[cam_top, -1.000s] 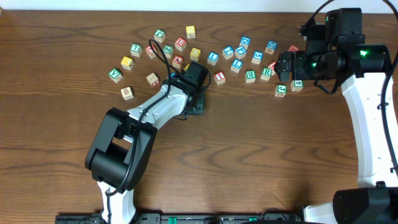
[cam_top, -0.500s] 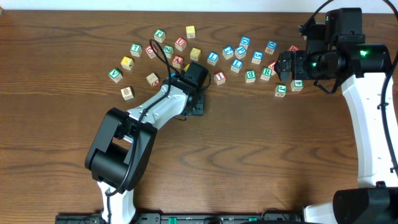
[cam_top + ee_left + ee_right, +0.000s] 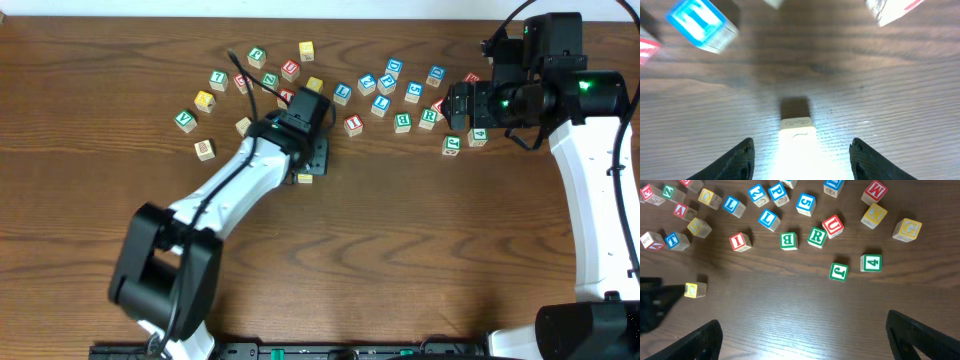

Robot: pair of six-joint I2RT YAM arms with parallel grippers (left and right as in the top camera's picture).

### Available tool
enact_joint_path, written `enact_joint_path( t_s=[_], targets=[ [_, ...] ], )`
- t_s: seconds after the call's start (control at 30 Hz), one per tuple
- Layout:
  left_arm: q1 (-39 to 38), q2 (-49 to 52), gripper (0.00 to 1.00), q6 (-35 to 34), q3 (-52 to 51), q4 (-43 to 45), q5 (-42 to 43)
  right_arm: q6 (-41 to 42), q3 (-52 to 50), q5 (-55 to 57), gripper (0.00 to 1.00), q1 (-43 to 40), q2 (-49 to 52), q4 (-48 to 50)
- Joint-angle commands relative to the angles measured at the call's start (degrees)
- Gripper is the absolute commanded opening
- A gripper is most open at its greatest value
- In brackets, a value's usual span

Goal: Spell out CORL

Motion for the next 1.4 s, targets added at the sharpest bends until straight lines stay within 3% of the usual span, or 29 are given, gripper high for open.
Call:
enact_joint_path(
  t_s=[0.0, 0.3, 0.5, 0.9, 1.07, 1.37],
  targets=[
    [2.4, -3.6, 0.6, 1.2, 3.4, -2.6, -0.7, -0.4, 0.9, -0.4, 0.99, 0.2, 0.5, 0.3],
    [7.0, -4.3, 0.6, 5.7, 19.8, -20.4, -0.7, -0.4, 0.9, -3.5, 0.99, 0.3, 0.5, 1.7],
    [8.4, -4.3, 0.61, 6.0, 30.5, -26.9, -0.8, -0.4, 0.9, -3.6, 0.99, 2.8, 0.5, 3.5],
    [12.1, -4.3, 0.62, 8.3, 37.0, -29.2, -0.7, 2.8, 0.9, -3.4, 0.99, 7.1, 3.1, 4.6],
    [12.1, -4.3, 0.75, 11.3, 37.0, -29.5, -0.8, 5.5, 0.9, -3.4, 0.99, 9.5, 6.1, 5.8],
    [12.1, -4.2, 0.77, 11.3, 36.9, -28.2, -0.8, 9.5, 0.9, -3.3, 0.99, 13.7, 9.8, 6.8]
  ],
)
